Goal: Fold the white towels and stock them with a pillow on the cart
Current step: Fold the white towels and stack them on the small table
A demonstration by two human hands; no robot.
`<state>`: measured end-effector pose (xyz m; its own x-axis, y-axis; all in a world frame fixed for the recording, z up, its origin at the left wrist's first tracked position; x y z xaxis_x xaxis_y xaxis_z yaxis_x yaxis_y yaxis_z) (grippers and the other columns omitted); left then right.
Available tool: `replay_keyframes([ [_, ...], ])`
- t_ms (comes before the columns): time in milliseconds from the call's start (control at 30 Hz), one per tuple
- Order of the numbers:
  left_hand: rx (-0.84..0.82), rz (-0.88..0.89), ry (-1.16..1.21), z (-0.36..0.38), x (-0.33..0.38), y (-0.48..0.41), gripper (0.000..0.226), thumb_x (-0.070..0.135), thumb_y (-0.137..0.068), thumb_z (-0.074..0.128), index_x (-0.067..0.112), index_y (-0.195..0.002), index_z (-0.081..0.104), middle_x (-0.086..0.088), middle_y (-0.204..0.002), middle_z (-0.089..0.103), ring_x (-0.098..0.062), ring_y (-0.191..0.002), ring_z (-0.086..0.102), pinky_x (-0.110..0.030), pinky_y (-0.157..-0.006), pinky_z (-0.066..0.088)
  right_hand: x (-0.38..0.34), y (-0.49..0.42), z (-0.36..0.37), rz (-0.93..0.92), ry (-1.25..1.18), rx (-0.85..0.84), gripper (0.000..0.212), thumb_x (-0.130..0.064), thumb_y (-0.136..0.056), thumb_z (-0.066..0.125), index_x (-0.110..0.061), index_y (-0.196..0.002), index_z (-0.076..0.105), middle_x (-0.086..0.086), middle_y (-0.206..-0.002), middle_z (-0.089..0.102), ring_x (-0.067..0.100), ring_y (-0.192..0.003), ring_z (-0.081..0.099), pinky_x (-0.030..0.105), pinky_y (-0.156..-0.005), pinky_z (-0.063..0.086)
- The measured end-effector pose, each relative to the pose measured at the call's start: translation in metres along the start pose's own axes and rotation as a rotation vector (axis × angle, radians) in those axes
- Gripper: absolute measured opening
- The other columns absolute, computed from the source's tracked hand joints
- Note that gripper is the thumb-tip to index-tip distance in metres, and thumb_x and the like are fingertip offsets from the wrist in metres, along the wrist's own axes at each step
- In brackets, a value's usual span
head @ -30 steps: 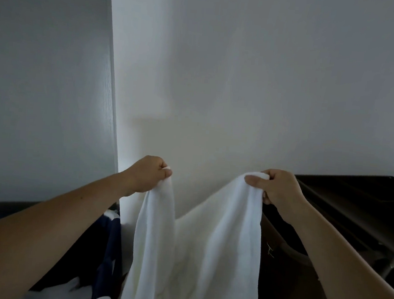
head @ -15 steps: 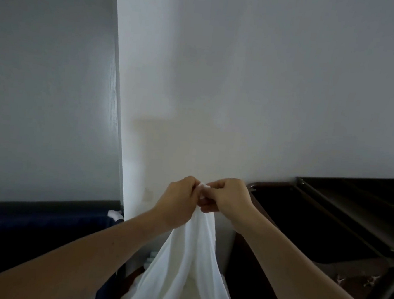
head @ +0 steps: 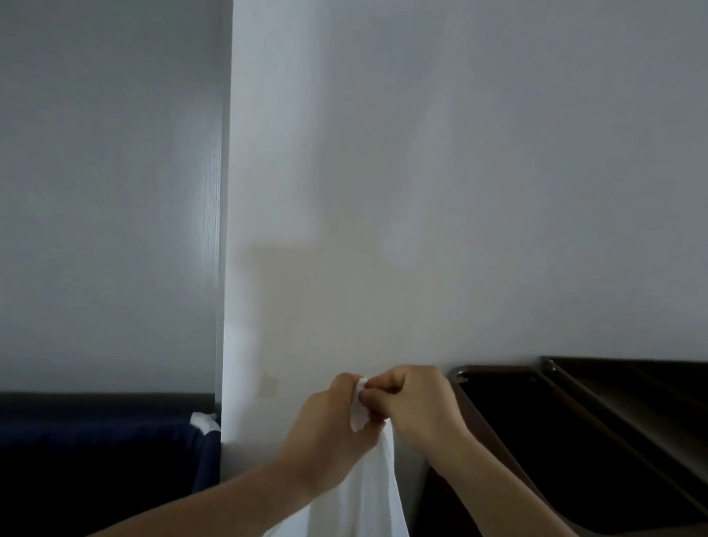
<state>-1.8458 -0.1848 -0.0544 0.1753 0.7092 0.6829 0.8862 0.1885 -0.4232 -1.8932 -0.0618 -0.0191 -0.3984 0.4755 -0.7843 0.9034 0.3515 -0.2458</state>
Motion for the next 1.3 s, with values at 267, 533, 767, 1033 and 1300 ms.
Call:
replay_keyframes([
  [267, 0.01, -0.07, 0.247, -0.012, -0.009, 0.004, 0.013, 0.038, -0.099, 0.054, 0.029, -0.099, 0.063, 0.005, -0.085, 0.071, -0.001, -0.078, 0.063, -0.02, -0.068, 0.053, 0.0, -0.002, -0.002, -0.187, -0.022, 0.057, 0.013, -0.034, -0.079, 0.083, -0.033, -0.073, 0.071, -0.02, -0.079, 0.071, 0.003, -0.074, 0.065, 0.018, -0.066, 0.051],
  [533, -0.123, -0.185, 0.59, -0.026, -0.001, 0.005, 0.016, 0.016, -0.098, 0.06, 0.011, -0.104, 0.074, -0.01, -0.096, 0.076, -0.031, -0.092, 0.072, -0.047, -0.087, 0.059, 0.001, -0.001, 0.001, -0.374, 0.076, 0.019, 0.023, -0.039, -0.08, 0.081, -0.044, -0.078, 0.058, -0.015, -0.089, 0.063, 0.0, -0.081, 0.059, 0.012, -0.068, 0.042],
  [767, -0.131, -0.169, 0.661, -0.027, -0.003, 0.009, 0.02, 0.023, -0.099, 0.058, 0.011, -0.106, 0.073, -0.011, -0.099, 0.075, -0.031, -0.095, 0.071, -0.049, -0.089, 0.058, 0.004, -0.008, 0.008, -0.244, -0.171, 0.059, 0.019, -0.036, -0.081, 0.081, -0.032, -0.077, 0.063, -0.018, -0.078, 0.067, -0.003, -0.067, 0.06, 0.012, -0.062, 0.045],
  [1033, 0.049, -0.165, 0.627, -0.026, -0.004, 0.01, 0.016, 0.034, -0.096, 0.063, 0.029, -0.088, 0.076, 0.004, -0.088, 0.076, -0.009, -0.081, 0.071, -0.022, -0.069, 0.057, 0.004, -0.007, 0.021, -0.148, -0.336, 0.047, 0.015, -0.03, -0.082, 0.082, -0.022, -0.08, 0.07, -0.004, -0.084, 0.073, 0.015, -0.085, 0.07, 0.031, -0.077, 0.058],
  [1300, 0.106, -0.263, 0.866, -0.022, -0.005, 0.015, 0.018, 0.027, -0.094, 0.066, 0.016, -0.086, 0.078, -0.008, -0.09, 0.076, -0.02, -0.084, 0.072, -0.034, -0.077, 0.06, 0.008, -0.001, 0.022, -0.12, -0.583, 0.023, 0.017, -0.014, -0.083, 0.081, -0.008, -0.082, 0.064, 0.018, -0.09, 0.073, 0.024, -0.083, 0.068, 0.046, -0.084, 0.056],
])
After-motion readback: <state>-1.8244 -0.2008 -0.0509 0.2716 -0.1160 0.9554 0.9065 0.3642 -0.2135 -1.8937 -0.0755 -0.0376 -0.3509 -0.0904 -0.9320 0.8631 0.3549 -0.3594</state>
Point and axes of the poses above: each hand's wrist, its own y-axis away from the middle knuckle, its own z-axis out of the palm, x = y × z, the point moved 6 cm from there along -y, towards the middle knuckle
